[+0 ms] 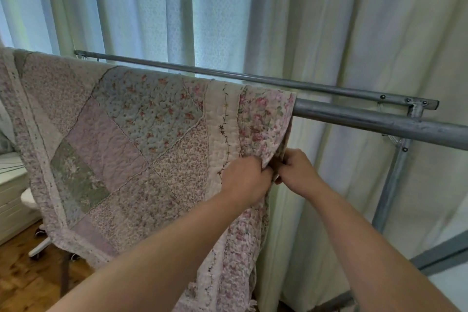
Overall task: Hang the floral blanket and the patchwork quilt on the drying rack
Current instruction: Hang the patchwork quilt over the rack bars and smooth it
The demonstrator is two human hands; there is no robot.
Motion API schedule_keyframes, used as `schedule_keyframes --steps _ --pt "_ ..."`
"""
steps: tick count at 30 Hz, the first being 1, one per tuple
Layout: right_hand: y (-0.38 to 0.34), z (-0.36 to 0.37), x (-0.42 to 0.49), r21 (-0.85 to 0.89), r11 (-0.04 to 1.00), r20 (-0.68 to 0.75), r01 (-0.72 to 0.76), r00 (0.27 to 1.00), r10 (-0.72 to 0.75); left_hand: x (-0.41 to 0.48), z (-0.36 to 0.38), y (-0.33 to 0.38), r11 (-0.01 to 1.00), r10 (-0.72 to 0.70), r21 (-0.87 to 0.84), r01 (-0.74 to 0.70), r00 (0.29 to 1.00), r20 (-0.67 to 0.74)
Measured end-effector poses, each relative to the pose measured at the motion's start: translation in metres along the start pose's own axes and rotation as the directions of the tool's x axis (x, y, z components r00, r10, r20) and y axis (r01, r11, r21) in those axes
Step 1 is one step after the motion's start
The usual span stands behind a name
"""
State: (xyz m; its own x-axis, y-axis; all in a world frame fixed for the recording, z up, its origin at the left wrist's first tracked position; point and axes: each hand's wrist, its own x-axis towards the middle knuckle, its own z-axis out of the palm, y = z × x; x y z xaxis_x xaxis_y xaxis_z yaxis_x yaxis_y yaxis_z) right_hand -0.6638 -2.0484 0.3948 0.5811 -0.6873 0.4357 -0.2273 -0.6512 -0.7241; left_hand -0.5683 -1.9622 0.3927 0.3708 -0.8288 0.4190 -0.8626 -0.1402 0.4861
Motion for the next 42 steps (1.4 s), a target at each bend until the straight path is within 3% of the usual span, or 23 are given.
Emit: schedule_keyframes --steps 4,8,11,17,20,23,27,29,35,37,42 --pt "0.000 -0.003 -0.005 0.101 0.995 0.055 -0.026 0.998 0.021 0.001 0.001 0.004 0.986 0.080 0.144 -0.081 0.997 0.012" --pt "-0.006 -0.005 -0.007 0.025 0.999 0.034 0.022 0.999 -0.023 -0.003 0.003 -0.001 0.951 0.130 0.283 -0.128 0.991 0.010" --pt "-0.009 -0.005 -0.009 -0.033 0.995 0.007 0.094 0.996 -0.094 -0.007 0.001 -0.002 0.906 0.160 0.395 -0.151 0.987 0.010" --pt "-0.011 -0.007 -0.020 0.027 0.981 -0.124 0.193 0.974 -0.189 -0.010 -0.007 -0.002 0.851 0.135 0.502 -0.157 0.988 0.080" --pt "-0.013 0.000 -0.023 0.087 0.976 -0.170 0.199 0.968 -0.182 -0.011 -0.005 -0.002 0.860 0.133 0.481 -0.172 0.984 0.114" --pt "-0.018 -0.001 -0.020 0.040 0.982 -0.097 0.185 0.979 -0.181 -0.012 -0.007 -0.003 0.905 0.106 0.403 -0.135 0.990 0.095" --pt "-0.022 -0.009 -0.012 0.021 0.990 -0.067 0.138 0.988 -0.136 -0.015 -0.011 -0.007 0.974 0.155 0.184 -0.130 0.979 -0.133" --pt "-0.023 -0.008 -0.012 0.018 0.994 -0.075 0.111 0.991 -0.109 -0.016 -0.010 -0.006 0.976 0.172 0.164 -0.143 0.970 -0.174" --pt "-0.015 -0.022 -0.020 0.029 0.997 -0.204 0.075 0.977 -0.068 -0.018 -0.011 -0.008 0.857 0.274 0.456 -0.238 0.962 -0.012" --pt "-0.018 -0.024 -0.021 0.016 0.994 -0.205 0.104 0.974 -0.098 -0.019 -0.008 -0.006 0.881 0.274 0.400 -0.252 0.962 0.004" --pt "-0.024 -0.021 -0.023 -0.015 0.997 -0.001 0.078 0.997 -0.078 -0.019 -0.002 0.006 0.934 0.292 0.229 -0.273 0.955 -0.051"
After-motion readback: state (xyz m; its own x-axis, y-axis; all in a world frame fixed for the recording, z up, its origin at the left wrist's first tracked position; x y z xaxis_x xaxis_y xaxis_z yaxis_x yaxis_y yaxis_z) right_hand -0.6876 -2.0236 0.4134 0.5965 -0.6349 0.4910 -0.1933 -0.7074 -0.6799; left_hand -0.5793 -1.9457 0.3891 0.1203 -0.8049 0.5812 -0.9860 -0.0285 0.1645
